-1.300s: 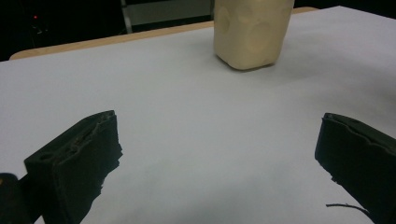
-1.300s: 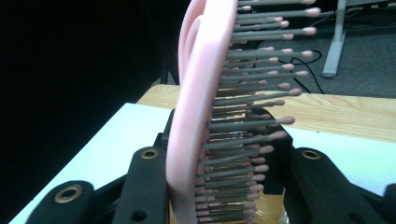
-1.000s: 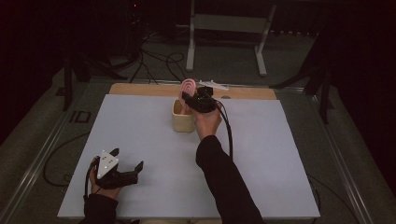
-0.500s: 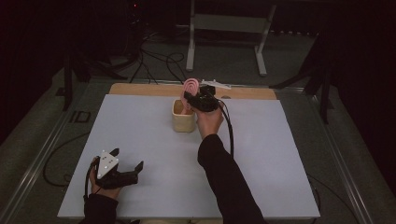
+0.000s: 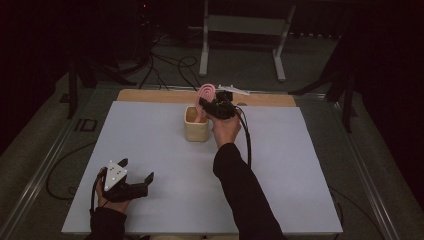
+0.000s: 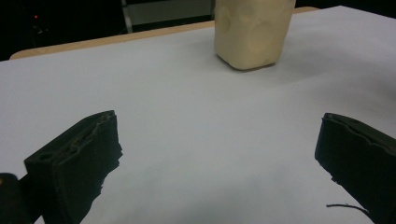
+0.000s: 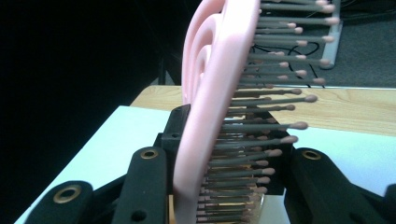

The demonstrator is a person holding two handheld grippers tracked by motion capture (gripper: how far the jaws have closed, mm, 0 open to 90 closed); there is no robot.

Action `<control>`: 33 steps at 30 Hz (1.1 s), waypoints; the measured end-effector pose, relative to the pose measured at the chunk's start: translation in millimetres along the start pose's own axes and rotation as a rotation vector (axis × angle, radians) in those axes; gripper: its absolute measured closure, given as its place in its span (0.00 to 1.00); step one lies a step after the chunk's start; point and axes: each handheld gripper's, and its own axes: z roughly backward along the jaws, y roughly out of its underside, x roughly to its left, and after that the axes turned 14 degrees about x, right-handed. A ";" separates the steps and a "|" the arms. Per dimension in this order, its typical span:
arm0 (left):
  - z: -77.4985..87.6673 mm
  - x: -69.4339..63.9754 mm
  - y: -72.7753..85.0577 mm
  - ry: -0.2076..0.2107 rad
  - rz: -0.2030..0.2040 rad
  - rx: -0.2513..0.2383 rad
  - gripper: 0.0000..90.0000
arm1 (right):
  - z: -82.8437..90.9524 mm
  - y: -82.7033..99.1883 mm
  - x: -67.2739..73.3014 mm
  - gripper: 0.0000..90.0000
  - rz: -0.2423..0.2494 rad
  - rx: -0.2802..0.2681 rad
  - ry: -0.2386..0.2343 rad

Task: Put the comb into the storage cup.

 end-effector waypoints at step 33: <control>-1.7 -0.7 -1.2 0.006 -0.001 -0.001 0.01 | 11.8 -0.4 -8.6 0.48 0.065 0.063 0.032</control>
